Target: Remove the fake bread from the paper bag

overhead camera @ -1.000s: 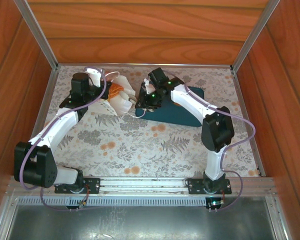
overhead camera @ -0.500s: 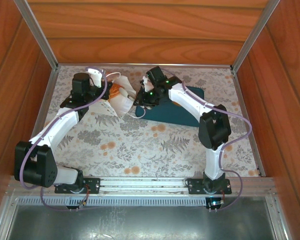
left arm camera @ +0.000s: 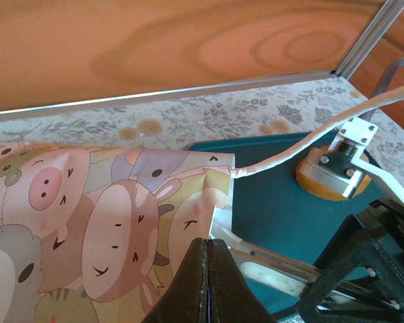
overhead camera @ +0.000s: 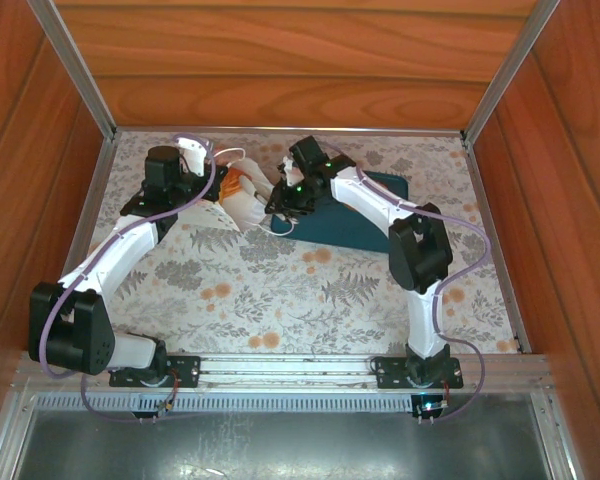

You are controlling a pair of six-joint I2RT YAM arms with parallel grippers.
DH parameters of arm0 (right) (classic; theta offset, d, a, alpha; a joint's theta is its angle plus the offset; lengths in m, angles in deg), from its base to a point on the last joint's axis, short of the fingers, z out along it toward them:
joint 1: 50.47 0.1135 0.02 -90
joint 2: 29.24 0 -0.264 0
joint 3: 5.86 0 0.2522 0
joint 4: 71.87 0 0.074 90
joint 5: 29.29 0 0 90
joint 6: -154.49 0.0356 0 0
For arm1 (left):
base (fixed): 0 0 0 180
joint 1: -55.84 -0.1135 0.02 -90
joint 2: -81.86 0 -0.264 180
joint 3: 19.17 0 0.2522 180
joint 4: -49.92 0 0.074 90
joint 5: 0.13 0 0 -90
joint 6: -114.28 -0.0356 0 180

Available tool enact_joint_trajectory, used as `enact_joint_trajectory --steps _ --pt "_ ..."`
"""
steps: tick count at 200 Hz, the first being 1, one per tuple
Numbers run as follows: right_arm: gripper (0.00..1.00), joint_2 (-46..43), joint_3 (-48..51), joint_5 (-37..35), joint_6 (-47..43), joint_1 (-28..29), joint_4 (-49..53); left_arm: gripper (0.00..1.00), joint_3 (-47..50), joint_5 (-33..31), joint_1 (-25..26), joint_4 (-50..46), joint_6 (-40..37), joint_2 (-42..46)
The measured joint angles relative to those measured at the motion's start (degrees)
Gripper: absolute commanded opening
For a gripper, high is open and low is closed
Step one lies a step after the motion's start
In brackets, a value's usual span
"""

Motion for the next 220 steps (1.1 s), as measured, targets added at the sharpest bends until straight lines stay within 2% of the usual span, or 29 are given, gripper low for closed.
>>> enact_joint_trajectory --steps 134,220 --pt "0.37 0.1 0.0 6.9 1.2 -1.1 -7.4 0.0 0.0 0.4 0.0 -0.3 -0.8 0.0" --pt "0.4 5.7 -4.4 8.5 -0.3 -1.1 -5.2 0.0 0.0 1.1 0.0 -0.3 -1.0 0.0"
